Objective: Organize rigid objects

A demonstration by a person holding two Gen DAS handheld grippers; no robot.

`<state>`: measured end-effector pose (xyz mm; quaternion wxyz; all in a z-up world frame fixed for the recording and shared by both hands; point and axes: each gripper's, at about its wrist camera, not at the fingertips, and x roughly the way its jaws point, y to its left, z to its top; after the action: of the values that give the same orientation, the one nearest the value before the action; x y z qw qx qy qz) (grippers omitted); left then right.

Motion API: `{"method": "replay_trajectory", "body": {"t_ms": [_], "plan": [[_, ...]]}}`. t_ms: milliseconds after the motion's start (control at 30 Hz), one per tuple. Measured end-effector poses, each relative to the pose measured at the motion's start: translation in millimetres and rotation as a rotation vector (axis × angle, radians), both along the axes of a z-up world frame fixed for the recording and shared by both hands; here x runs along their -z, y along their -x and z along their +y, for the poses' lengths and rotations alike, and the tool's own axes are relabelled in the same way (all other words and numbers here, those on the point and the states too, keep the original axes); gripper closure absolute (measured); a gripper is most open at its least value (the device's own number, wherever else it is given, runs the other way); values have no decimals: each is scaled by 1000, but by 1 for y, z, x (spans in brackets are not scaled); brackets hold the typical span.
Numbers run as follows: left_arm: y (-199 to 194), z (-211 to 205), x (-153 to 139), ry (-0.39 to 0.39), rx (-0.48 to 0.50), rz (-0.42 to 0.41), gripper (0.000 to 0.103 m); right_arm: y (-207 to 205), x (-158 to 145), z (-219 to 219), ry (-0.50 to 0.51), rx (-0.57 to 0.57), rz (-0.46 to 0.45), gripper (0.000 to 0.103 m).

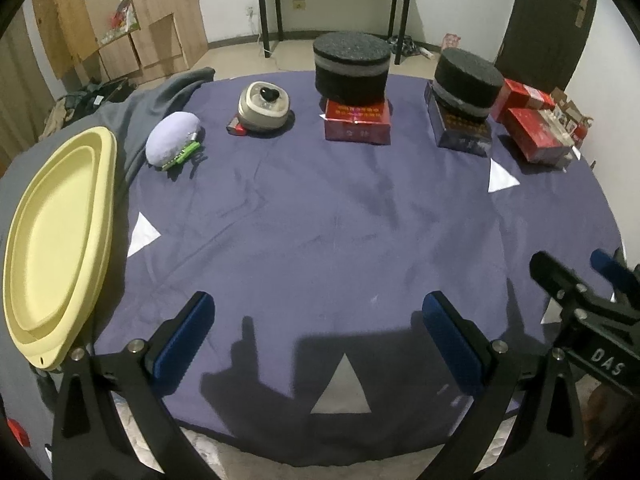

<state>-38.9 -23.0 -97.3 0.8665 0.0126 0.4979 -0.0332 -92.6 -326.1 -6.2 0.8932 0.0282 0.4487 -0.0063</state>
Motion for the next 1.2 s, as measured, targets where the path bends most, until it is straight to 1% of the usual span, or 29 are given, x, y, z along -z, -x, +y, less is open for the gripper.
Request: {"method": "replay_trajectory", "body": {"t_ms": [133,200,267,333,400,433,533,567,600,700,800,867,933,1033,1100,1200], "plan": [[-5,6,-8,39,-5,3,0,-5,0,-2,-10,2,25,1],[-16,8,-16,47,13,19,0,-13,-4,-10,-47,12,45,1],[-32,11,-28,71,40,8,0,-24,-14,-24,-75,29,22,1],[-53,16,-44,87,67,-32,0,-39,-26,-41,-55,37,-37,0],[-81,16,-59,54,98,-61,0,-56,-32,-53,-33,30,-57,0],[-99,13,-65,29,125,-63,0,-67,-32,-58,-30,15,-45,0],[-133,0,-60,-17,203,6,0,-99,-23,-62,6,-40,41,0],[-142,-6,-56,-38,224,19,0,-103,-21,-64,8,-41,50,0],[-148,-11,-54,-57,241,19,0,-106,-19,-66,4,-40,53,0],[-158,-27,-51,-102,295,-15,0,-114,-13,-68,5,-45,64,0],[-166,-33,-48,-90,301,-8,0,-118,-10,-70,6,-55,56,0],[-173,-32,-46,-87,298,10,0,-118,-13,-70,-26,-77,30,0],[-176,-34,-43,-85,302,16,0,-121,-10,-71,-25,-94,37,0],[-181,-35,-42,-73,305,10,0,-120,-8,-70,-33,-89,57,0],[-185,-35,-41,-63,299,9,0,-121,-8,-69,-20,-90,57,1],[-192,-39,-38,-63,294,11,0,-129,-5,-63,29,-79,69,1]]}}
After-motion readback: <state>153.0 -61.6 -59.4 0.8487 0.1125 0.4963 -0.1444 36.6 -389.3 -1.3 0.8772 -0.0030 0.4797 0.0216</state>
